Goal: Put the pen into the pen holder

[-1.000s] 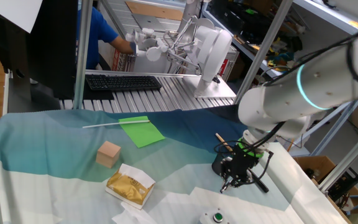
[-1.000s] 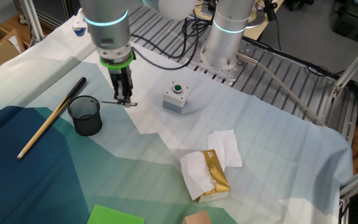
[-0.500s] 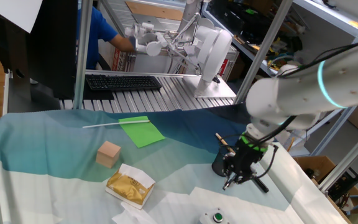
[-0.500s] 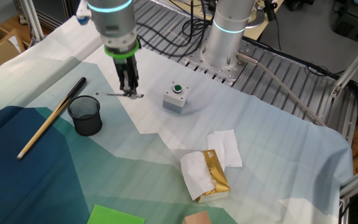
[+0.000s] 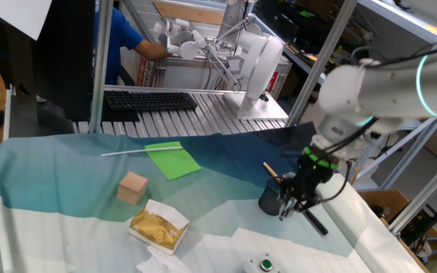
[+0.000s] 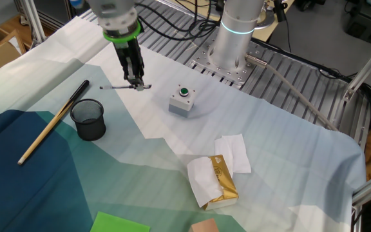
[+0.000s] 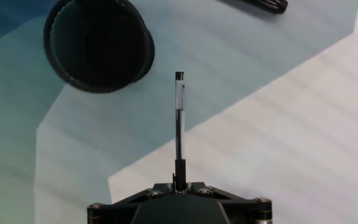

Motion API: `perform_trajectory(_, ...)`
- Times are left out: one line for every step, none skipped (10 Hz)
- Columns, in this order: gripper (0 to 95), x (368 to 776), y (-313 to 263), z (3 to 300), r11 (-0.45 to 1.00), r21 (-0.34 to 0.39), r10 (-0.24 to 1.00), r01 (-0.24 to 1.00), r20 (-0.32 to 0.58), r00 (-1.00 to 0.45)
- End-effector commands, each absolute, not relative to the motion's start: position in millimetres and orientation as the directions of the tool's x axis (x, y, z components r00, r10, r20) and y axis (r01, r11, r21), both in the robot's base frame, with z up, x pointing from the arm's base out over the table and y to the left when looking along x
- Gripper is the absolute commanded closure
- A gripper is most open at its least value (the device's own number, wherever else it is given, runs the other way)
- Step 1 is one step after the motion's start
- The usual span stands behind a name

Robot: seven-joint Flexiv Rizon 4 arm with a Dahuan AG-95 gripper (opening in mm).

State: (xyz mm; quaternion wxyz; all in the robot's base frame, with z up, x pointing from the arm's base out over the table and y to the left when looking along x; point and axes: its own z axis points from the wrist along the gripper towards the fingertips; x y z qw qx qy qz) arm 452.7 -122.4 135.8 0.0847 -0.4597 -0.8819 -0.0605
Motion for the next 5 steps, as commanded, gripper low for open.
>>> perform_trajectory(95.0, 460.1, -119.2, 139.3, 0.561, 0.025, 0.805, 0.828, 0.218, -0.552)
perform_trajectory(95.0, 469.3, -117.5, 142.1, 0.556, 0.013, 0.807, 0.831, 0.231, -0.544)
perform_trajectory(95.0, 480.1, -116.3, 145.2, 0.553, -0.001, 0.807, 0.833, 0.251, -0.535)
perform_trajectory(95.0, 487.5, -116.9, 146.1, 0.556, -0.008, 0.803, 0.831, 0.262, -0.535)
perform_trajectory(95.0, 495.7, -118.9, 145.9, 0.561, -0.014, 0.797, 0.828, 0.280, -0.535)
